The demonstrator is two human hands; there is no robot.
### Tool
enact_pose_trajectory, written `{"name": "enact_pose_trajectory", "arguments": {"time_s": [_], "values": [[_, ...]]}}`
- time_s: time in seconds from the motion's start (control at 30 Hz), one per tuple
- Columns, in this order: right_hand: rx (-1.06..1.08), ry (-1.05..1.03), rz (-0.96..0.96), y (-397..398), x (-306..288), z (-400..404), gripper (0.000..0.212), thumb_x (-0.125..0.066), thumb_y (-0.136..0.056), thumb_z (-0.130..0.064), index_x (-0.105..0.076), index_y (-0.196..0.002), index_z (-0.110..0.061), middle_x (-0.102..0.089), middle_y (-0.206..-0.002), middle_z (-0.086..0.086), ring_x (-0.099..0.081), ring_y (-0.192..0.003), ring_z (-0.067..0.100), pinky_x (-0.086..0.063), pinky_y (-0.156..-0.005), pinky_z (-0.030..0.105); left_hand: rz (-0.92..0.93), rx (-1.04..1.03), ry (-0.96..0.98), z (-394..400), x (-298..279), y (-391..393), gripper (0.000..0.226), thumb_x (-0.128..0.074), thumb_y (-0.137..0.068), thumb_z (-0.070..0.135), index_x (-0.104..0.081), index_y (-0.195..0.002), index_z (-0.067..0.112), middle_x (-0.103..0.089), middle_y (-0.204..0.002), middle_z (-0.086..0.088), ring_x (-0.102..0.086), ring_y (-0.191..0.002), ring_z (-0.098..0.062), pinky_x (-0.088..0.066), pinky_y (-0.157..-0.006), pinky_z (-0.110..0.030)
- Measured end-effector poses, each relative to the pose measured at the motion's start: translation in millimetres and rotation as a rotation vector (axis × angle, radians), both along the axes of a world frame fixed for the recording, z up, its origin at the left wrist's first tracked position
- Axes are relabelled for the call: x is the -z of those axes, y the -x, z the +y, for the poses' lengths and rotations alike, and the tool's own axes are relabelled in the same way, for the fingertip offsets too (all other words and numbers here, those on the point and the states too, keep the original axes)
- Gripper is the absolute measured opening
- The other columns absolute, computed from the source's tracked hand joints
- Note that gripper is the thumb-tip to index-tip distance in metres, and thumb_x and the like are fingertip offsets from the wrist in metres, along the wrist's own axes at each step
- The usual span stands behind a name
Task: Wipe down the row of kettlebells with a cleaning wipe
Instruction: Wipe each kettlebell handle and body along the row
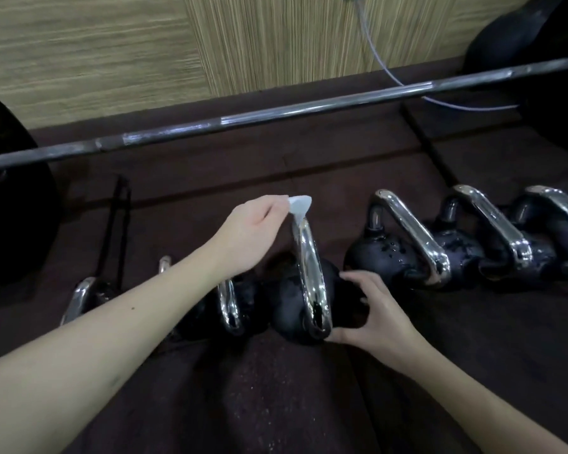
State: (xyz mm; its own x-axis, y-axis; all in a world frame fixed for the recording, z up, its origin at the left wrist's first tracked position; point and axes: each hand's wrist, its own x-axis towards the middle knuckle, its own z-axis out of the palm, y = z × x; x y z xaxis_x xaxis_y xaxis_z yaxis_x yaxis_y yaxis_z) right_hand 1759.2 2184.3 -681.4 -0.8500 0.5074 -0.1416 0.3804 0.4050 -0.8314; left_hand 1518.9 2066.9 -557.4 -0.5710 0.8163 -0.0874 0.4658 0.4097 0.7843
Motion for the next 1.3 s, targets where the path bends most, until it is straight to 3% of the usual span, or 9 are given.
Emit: {"name": "enact_pose_trajectory", "arguments": {"time_s": [0.17, 0.37, 0.47, 0.53, 0.67, 0.9, 1.03, 1.17, 1.3], "values": [[-0.078, 0.072, 0.000, 11.4, 23.0, 3.6, 0.128, -0.099, -0.060, -0.052, -0.019, -0.160, -0.050, -0.016, -0.172, -0.022, -0.009, -0.156, -0.013, -0.014, -0.129, 0.020, 0.258, 0.342, -0.070, -12.6, 4.4, -32.8, 0.041, -0.037, -0.113, 0.040, -0.066, -0.139, 0.027, -0.050, -0.148, 0.028, -0.029, -0.149, 0.010, -0.022, -0.124, -0.018], [-0.016, 0.046, 0.021, 11.6, 31.4, 0.9, 0.125, -0.100, -0.062, -0.046, -0.021, -0.158, -0.056, -0.017, -0.169, -0.029, -0.012, -0.153, -0.017, -0.018, -0.127, 0.019, 0.207, 0.252, 0.139, 37.4, -2.5, -1.5, 0.030, -0.045, -0.104, 0.021, -0.074, -0.096, 0.023, -0.071, -0.090, 0.019, -0.060, -0.086, 0.005, -0.044, -0.080, -0.022], [-0.016, 0.044, 0.005, 11.4, 27.1, 1.1, 0.126, -0.100, -0.062, -0.046, -0.023, -0.160, -0.052, -0.018, -0.168, -0.031, -0.015, -0.153, -0.014, -0.019, -0.125, 0.017, 0.050, 0.226, 0.131, 35.5, 5.3, 2.5, 0.032, -0.043, -0.107, 0.023, -0.075, -0.107, 0.024, -0.073, -0.109, 0.020, -0.061, -0.104, 0.009, -0.043, -0.094, -0.022], [-0.016, 0.021, 0.022, 12.5, 27.7, 1.8, 0.126, -0.100, -0.059, -0.048, -0.025, -0.160, -0.051, -0.021, -0.168, -0.029, -0.019, -0.154, -0.012, -0.022, -0.127, 0.021, 0.189, 0.322, 0.063, 14.6, 9.5, -12.1, 0.033, -0.040, -0.112, 0.023, -0.070, -0.124, 0.021, -0.063, -0.142, 0.010, -0.040, -0.145, -0.001, -0.027, -0.121, -0.020], [-0.015, -0.007, 0.013, 13.5, 32.7, 3.8, 0.126, -0.100, -0.057, -0.052, -0.031, -0.162, -0.044, -0.028, -0.168, -0.025, -0.023, -0.155, -0.008, -0.029, -0.129, 0.031, 0.645, 0.601, -0.007, -31.1, 18.9, -48.8, 0.044, -0.029, -0.114, 0.033, -0.060, -0.141, 0.018, -0.043, -0.163, 0.003, 0.000, -0.163, -0.014, -0.004, -0.132, -0.037], [-0.028, 0.005, 0.021, 13.3, 24.1, 2.1, 0.123, -0.098, -0.061, -0.051, -0.025, -0.160, -0.050, -0.024, -0.169, -0.028, -0.025, -0.154, -0.007, -0.034, -0.125, 0.031, 1.023, 0.800, -0.020, -54.9, 42.4, -46.4, 0.047, -0.043, -0.110, 0.045, -0.054, -0.149, 0.021, -0.036, -0.169, -0.004, -0.013, -0.161, -0.037, -0.016, -0.130, -0.054], [-0.008, -0.014, 0.025, 14.7, 28.6, 4.0, 0.126, -0.101, -0.054, -0.049, -0.031, -0.159, -0.048, -0.028, -0.168, -0.026, -0.026, -0.154, -0.007, -0.031, -0.127, 0.030, 0.789, 0.651, -0.031, -25.4, 34.4, -17.6, 0.049, -0.036, -0.110, 0.045, -0.057, -0.146, 0.019, -0.039, -0.166, -0.003, -0.011, -0.163, -0.025, -0.013, -0.130, -0.050], [0.007, -0.009, 0.013, 13.9, 25.5, 2.3, 0.130, -0.102, -0.054, -0.048, -0.029, -0.161, -0.048, -0.023, -0.166, -0.030, -0.023, -0.152, -0.010, -0.026, -0.123, 0.019, 0.154, 0.377, 0.010, 10.3, 23.6, 0.4, 0.040, -0.026, -0.116, 0.037, -0.062, -0.135, 0.041, -0.057, -0.137, 0.022, -0.027, -0.146, 0.014, -0.021, -0.123, -0.026], [0.011, 0.031, 0.019, 13.1, 24.0, 2.8, 0.130, -0.103, -0.054, -0.048, -0.029, -0.162, -0.047, -0.024, -0.167, -0.029, -0.021, -0.152, -0.014, -0.024, -0.126, 0.021, -0.236, 0.142, 0.090, 21.7, 20.1, -1.5, 0.040, -0.030, -0.109, 0.058, -0.068, -0.111, 0.047, -0.063, -0.115, 0.031, -0.052, -0.132, -0.002, -0.033, -0.119, -0.033]]}}
